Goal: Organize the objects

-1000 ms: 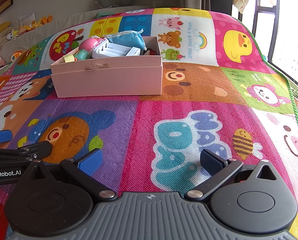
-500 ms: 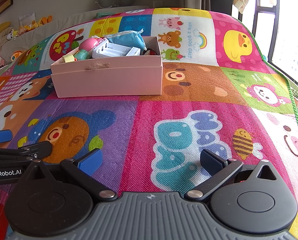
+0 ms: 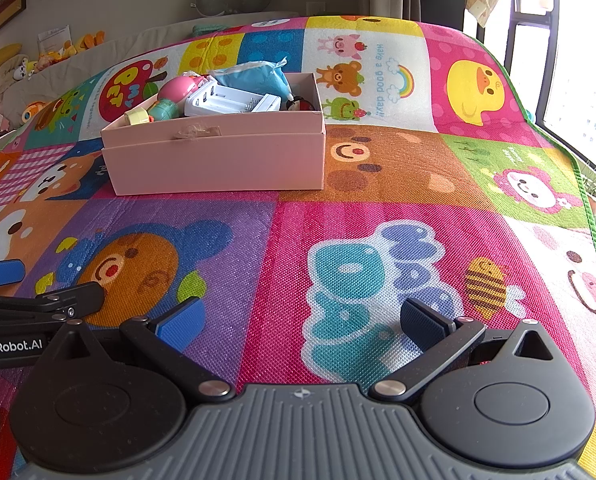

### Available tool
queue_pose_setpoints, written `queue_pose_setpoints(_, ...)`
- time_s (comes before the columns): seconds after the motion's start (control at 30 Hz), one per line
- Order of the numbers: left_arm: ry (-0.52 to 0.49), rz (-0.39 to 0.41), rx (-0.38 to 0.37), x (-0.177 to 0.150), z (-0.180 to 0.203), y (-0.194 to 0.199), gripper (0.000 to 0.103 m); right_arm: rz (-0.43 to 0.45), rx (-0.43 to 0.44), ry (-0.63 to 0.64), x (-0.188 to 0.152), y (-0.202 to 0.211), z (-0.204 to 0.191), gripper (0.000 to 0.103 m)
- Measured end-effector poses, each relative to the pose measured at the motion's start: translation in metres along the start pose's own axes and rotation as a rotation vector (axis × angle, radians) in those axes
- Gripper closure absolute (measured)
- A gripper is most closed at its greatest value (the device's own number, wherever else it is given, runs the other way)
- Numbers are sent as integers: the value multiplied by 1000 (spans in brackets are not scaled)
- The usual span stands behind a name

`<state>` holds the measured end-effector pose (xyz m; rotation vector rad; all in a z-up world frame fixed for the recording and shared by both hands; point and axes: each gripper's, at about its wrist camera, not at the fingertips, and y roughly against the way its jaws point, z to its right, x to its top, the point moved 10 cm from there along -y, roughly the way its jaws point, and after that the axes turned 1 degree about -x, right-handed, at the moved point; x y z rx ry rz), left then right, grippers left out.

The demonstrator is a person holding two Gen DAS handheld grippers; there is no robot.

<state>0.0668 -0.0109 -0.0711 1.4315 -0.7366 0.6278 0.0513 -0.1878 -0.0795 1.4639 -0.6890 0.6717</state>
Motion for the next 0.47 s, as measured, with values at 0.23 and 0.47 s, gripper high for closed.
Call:
queue_pose_setpoints(0.23, 3, 1, -3, 0, 0, 0, 2, 0, 0, 0, 0, 0, 0, 0)
queue_pose_setpoints(0.47, 3, 1, -3, 0, 1, 0, 2, 0, 0, 0, 0, 0, 0, 0)
